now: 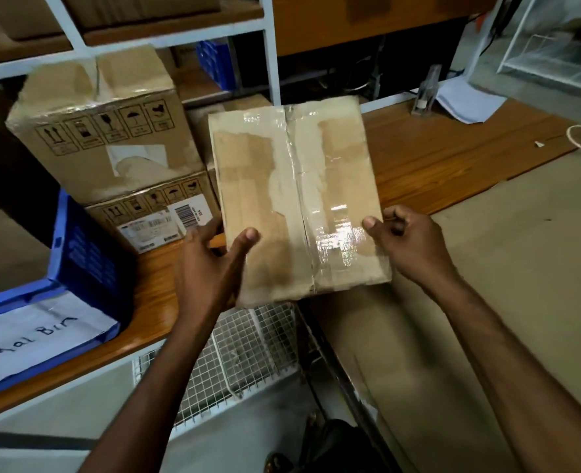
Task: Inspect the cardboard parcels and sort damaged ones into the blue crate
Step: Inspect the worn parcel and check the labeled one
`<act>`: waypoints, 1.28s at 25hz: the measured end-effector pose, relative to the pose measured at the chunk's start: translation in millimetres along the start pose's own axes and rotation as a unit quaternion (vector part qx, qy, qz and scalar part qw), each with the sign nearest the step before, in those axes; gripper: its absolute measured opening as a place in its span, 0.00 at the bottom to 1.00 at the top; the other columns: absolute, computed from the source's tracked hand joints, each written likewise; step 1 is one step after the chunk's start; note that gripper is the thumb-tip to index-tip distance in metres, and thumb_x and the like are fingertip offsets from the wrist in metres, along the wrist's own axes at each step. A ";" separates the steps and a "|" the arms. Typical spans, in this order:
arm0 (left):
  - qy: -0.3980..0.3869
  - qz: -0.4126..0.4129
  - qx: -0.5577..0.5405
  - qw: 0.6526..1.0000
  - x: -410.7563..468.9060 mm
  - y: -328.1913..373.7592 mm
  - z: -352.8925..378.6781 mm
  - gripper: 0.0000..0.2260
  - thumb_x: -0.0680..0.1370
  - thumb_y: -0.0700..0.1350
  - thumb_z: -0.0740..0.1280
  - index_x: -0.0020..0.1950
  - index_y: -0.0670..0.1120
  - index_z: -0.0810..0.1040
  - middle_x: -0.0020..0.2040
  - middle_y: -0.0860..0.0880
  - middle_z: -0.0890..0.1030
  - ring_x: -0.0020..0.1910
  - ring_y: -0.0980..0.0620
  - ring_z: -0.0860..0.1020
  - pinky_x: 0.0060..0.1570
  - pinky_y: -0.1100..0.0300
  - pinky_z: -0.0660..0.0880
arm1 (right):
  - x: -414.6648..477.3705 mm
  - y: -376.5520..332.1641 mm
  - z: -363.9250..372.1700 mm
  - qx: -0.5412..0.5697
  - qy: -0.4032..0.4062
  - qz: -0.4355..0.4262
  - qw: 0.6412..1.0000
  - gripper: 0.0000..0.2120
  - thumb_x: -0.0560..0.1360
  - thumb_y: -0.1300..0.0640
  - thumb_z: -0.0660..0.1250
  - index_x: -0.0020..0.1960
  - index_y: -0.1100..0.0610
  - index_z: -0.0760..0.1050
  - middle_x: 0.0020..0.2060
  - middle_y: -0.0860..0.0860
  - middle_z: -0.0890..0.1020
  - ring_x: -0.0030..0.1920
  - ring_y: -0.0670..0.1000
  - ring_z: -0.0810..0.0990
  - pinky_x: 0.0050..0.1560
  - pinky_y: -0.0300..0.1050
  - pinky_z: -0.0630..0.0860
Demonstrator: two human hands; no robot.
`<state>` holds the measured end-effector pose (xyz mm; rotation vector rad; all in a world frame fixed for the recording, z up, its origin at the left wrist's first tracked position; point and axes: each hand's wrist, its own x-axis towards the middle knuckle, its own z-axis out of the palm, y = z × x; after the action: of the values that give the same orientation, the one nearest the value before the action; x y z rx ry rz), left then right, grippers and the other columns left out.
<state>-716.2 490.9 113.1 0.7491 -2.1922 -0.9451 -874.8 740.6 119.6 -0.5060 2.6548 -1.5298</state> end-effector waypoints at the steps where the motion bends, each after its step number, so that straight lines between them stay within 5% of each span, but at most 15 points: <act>1: 0.002 0.010 0.053 0.999 5.7 0.8 1.3 0.30 0.77 0.68 0.69 0.72 0.51 0.78 0.63 0.48 0.82 0.47 0.55 0.81 0.38 0.63 0.72 | 0.8 -3.2 2.7 -0.031 0.027 0.000 0.999 0.13 0.77 0.44 0.73 0.53 0.52 0.81 0.44 0.46 0.85 0.43 0.42 0.82 0.44 0.42 0.75; 5: 0.019 0.024 0.083 0.996 9.2 6.3 -3.1 0.25 0.78 0.68 0.66 0.60 0.48 0.82 0.55 0.50 0.83 0.44 0.56 0.79 0.35 0.64 0.66 | 2.1 -8.9 7.4 -0.062 0.064 0.003 0.996 0.18 0.78 0.37 0.69 0.49 0.53 0.80 0.41 0.45 0.83 0.43 0.48 0.81 0.40 0.43 0.72; 7: 0.031 0.012 0.106 0.994 19.1 13.9 -5.8 0.26 0.79 0.72 0.60 0.47 0.50 0.81 0.43 0.53 0.83 0.38 0.59 0.77 0.34 0.63 0.64 | 10.8 -17.1 13.7 -0.045 0.051 0.030 0.997 0.25 0.79 0.33 0.64 0.59 0.54 0.77 0.50 0.46 0.82 0.50 0.51 0.80 0.47 0.46 0.73; 9: 0.033 0.028 0.164 0.985 29.3 25.2 -3.9 0.26 0.81 0.70 0.57 0.39 0.50 0.73 0.33 0.53 0.77 0.32 0.56 0.74 0.31 0.61 0.61 | 17.2 -22.4 29.8 -0.043 0.056 0.034 0.997 0.25 0.81 0.36 0.63 0.66 0.55 0.73 0.57 0.50 0.81 0.57 0.56 0.79 0.51 0.48 0.71; 11: 0.041 0.065 0.200 0.977 33.0 31.7 0.4 0.23 0.84 0.66 0.56 0.39 0.51 0.69 0.30 0.54 0.71 0.29 0.55 0.69 0.29 0.61 0.57 | 18.3 -24.9 41.2 -0.043 0.095 0.026 0.994 0.20 0.82 0.40 0.63 0.62 0.55 0.75 0.56 0.53 0.83 0.56 0.59 0.80 0.49 0.47 0.70; 13: 0.043 0.068 0.201 0.976 33.3 29.8 -0.9 0.21 0.84 0.66 0.56 0.43 0.51 0.71 0.33 0.54 0.74 0.32 0.54 0.73 0.30 0.62 0.58 | 21.1 -23.4 35.1 -0.031 0.075 0.032 0.996 0.19 0.81 0.40 0.65 0.62 0.54 0.76 0.56 0.52 0.83 0.55 0.57 0.80 0.50 0.48 0.73; 15: -0.015 0.037 0.132 0.990 30.5 16.6 -3.6 0.22 0.81 0.69 0.59 0.56 0.51 0.75 0.49 0.50 0.83 0.44 0.53 0.79 0.35 0.60 0.69 | 21.2 -16.2 21.3 0.021 -0.006 0.051 0.998 0.21 0.79 0.40 0.68 0.66 0.51 0.74 0.58 0.48 0.82 0.57 0.53 0.80 0.56 0.50 0.77; 17: -0.143 0.011 -0.019 0.990 12.0 11.4 -5.1 0.32 0.78 0.66 0.69 0.76 0.54 0.65 0.71 0.49 0.77 0.59 0.54 0.78 0.48 0.52 0.81 | 7.7 -7.0 11.6 0.070 -0.060 0.091 0.992 0.26 0.77 0.41 0.72 0.71 0.48 0.71 0.60 0.47 0.81 0.59 0.51 0.81 0.60 0.55 0.80; 19: -0.197 0.010 -0.130 0.972 -16.0 8.9 -4.5 0.46 0.75 0.59 0.76 0.82 0.61 0.48 0.78 0.49 0.71 0.68 0.53 0.77 0.59 0.47 0.81 | -13.7 1.8 3.9 0.078 -0.030 0.093 0.992 0.27 0.76 0.44 0.74 0.71 0.48 0.72 0.60 0.48 0.82 0.58 0.50 0.82 0.58 0.56 0.82; 21: -0.189 0.025 -0.193 0.962 -21.9 17.8 -5.1 0.47 0.75 0.55 0.77 0.81 0.62 0.46 0.76 0.49 0.74 0.67 0.53 0.79 0.62 0.45 0.81 | -27.7 -4.4 -14.1 0.091 0.044 0.064 0.993 0.22 0.75 0.46 0.75 0.67 0.47 0.75 0.56 0.45 0.83 0.54 0.48 0.83 0.54 0.53 0.83; 24: -0.185 0.016 -0.242 0.952 -4.4 54.9 -11.8 0.34 0.77 0.57 0.75 0.78 0.62 0.62 0.74 0.52 0.74 0.67 0.54 0.78 0.62 0.48 0.81 | -27.1 -25.0 -48.6 0.140 0.103 0.055 0.983 0.15 0.75 0.47 0.75 0.61 0.44 0.79 0.49 0.40 0.86 0.49 0.42 0.85 0.50 0.47 0.81; 26: -0.191 0.002 -0.301 0.934 4.7 75.5 -15.7 0.26 0.79 0.54 0.72 0.76 0.58 0.69 0.69 0.57 0.76 0.61 0.63 0.80 0.57 0.59 0.82 | -23.6 -35.2 -59.2 0.159 0.102 0.055 0.980 0.14 0.75 0.47 0.75 0.60 0.46 0.81 0.48 0.37 0.86 0.49 0.40 0.85 0.49 0.45 0.79; 29: -0.200 -0.007 -0.341 0.919 11.6 87.9 -17.6 0.24 0.77 0.54 0.69 0.73 0.55 0.72 0.66 0.60 0.77 0.55 0.66 0.82 0.46 0.66 0.80 | -22.2 -47.3 -55.4 0.169 0.085 0.050 0.981 0.22 0.73 0.39 0.71 0.65 0.45 0.79 0.55 0.41 0.85 0.55 0.44 0.83 0.54 0.49 0.80; 32: -0.173 -0.020 -0.273 0.946 14.0 88.2 -19.1 0.18 0.76 0.60 0.71 0.64 0.58 0.76 0.64 0.55 0.79 0.50 0.62 0.84 0.41 0.63 0.81 | -22.3 -57.7 -47.4 0.145 0.094 0.028 0.985 0.25 0.72 0.29 0.68 0.63 0.42 0.78 0.55 0.41 0.85 0.56 0.43 0.83 0.55 0.50 0.79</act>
<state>-733.1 524.4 196.3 0.3811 -2.0359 -1.7151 -847.7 760.2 189.9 -0.2814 2.4786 -1.9911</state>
